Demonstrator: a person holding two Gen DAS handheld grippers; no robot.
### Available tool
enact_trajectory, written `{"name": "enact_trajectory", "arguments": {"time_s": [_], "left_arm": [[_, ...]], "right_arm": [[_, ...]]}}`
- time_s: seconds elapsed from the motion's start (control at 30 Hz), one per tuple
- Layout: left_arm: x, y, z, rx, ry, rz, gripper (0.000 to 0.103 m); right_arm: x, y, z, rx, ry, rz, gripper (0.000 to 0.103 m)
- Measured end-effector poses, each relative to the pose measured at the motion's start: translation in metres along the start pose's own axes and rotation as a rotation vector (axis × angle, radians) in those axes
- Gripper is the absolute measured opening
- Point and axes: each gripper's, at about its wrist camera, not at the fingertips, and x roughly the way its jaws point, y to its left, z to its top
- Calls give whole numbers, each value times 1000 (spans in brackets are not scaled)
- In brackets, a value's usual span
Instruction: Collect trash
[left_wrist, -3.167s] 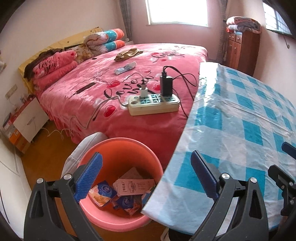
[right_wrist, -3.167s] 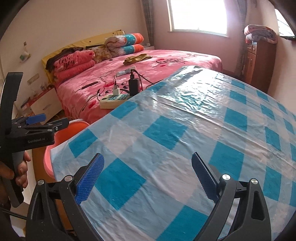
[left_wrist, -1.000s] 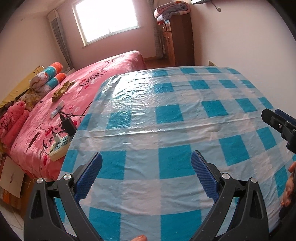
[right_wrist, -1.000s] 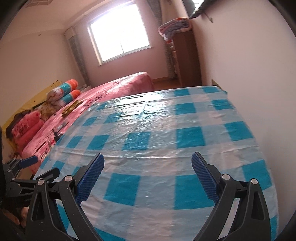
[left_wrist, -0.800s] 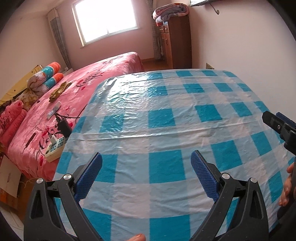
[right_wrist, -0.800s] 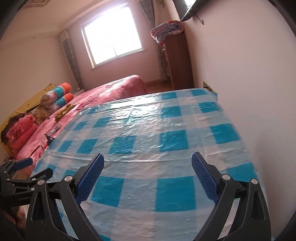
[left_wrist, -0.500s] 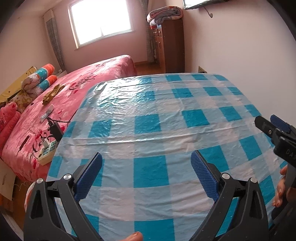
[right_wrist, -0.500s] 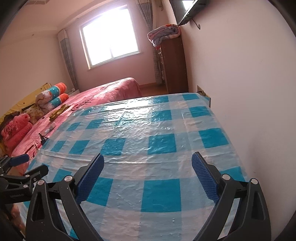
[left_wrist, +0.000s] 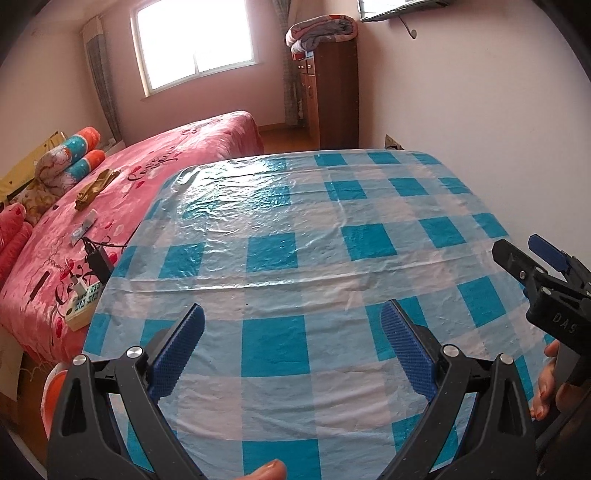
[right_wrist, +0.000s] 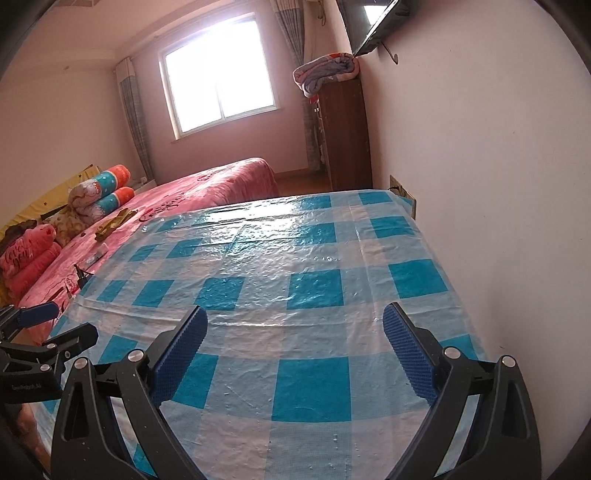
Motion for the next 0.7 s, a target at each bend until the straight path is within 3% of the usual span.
{"name": "enact_trajectory", "arguments": {"time_s": [0.7], "left_arm": [[-3,-10,0,34,-5,19,97]], "right_arm": [[2,-1,1,-22,0,17,95]]}}
